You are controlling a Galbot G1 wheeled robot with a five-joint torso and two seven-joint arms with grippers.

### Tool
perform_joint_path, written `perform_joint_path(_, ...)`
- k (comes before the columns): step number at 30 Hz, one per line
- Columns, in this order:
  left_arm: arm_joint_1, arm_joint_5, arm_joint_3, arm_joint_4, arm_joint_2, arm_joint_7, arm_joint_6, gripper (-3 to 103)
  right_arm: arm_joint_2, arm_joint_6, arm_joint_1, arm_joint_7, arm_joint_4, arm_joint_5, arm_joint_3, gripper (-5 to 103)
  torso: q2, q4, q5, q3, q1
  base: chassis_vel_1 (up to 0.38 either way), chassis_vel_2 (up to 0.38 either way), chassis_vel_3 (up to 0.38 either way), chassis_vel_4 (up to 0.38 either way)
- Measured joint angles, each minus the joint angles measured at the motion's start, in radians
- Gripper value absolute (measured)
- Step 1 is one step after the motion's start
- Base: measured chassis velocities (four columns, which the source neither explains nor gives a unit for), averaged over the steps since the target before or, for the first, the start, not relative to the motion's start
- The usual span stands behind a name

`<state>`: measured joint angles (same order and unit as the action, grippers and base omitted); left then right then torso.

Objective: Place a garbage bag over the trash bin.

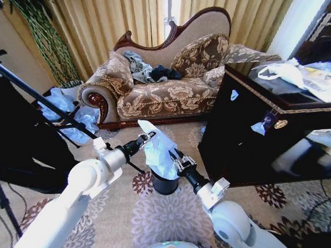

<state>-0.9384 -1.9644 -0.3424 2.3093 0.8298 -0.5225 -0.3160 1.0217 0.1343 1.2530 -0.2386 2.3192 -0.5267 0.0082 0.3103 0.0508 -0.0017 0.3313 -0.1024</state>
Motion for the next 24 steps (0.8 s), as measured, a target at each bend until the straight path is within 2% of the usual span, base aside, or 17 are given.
perform_joint_path(2, 0.003, -0.001, 0.002, -0.001, -0.001, 0.0, 0.0, 0, 0.0, 0.0, -0.001, -0.005, 0.006, -0.007, 0.005, 7, 0.0, 0.0, 0.0, 0.0, 0.0, 0.0, 0.0, 0.0, 0.0)
perform_joint_path(4, 0.004, -0.001, 0.003, -0.001, -0.001, 0.0, 0.0, 0, 0.001, 0.0, -0.002, -0.006, 0.006, -0.008, 0.004, 7, 0.0, 0.0001, 0.0, 0.0, 0.0, 0.0, 0.0, 0.0, 0.0)
perform_joint_path(5, 0.004, -0.001, 0.007, 0.0, 0.001, 0.0, 0.0, 0, 0.002, 0.0, -0.012, -0.007, 0.004, -0.011, -0.001, 1, 0.0, 0.0, 0.0, 0.0, 0.0, 0.0, 0.0, 0.0, 0.0)
perform_joint_path(24, -0.007, 0.002, 0.02, 0.01, 0.012, 0.006, -0.001, 0, 0.012, 0.011, -0.047, -0.002, -0.026, -0.013, -0.082, 0, 0.0, 0.0, 0.0, 0.0, 0.0, 0.0, 0.0, 0.0, 0.0)
